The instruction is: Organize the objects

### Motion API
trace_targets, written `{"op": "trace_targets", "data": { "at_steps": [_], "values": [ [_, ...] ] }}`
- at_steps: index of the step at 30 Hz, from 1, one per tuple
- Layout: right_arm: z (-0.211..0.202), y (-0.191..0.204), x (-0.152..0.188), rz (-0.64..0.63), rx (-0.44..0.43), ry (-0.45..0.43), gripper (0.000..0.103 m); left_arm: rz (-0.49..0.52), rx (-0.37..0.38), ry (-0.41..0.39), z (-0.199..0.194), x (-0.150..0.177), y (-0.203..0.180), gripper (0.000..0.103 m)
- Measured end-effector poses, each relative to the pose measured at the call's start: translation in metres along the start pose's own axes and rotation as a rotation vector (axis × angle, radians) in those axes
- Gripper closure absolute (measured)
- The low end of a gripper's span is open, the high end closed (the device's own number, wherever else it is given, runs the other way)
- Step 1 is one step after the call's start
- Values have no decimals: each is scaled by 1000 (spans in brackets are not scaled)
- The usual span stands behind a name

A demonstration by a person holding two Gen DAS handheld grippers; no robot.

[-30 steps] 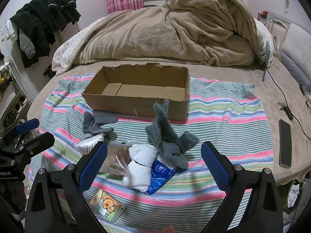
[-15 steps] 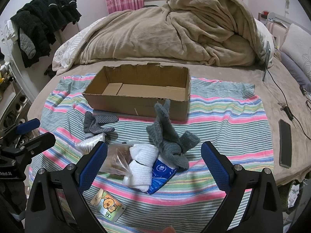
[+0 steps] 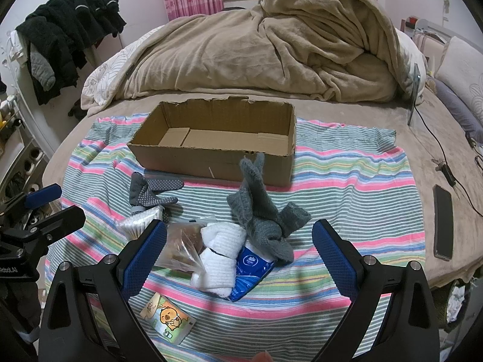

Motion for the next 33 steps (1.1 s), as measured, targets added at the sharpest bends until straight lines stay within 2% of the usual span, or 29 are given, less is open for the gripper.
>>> {"op": "trace_targets", "data": {
  "at_steps": [20,33],
  "values": [
    [1,0,0,0,1,0,4,5,14,-4,0,-2,1,1],
    [17,-21,-6,25,20,22,4,-2,18,52,37,0,2,1]
  ]
}}
Point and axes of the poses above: each gripper's, at about its wrist camera, not at the fingertips, and z roughly the way its jaws point, y to its left, x to its underside, the point moved 6 cm from there along z, roughly the way its jaws point, and after that the axes turned 9 degrees about -x, right-handed, at the moved point
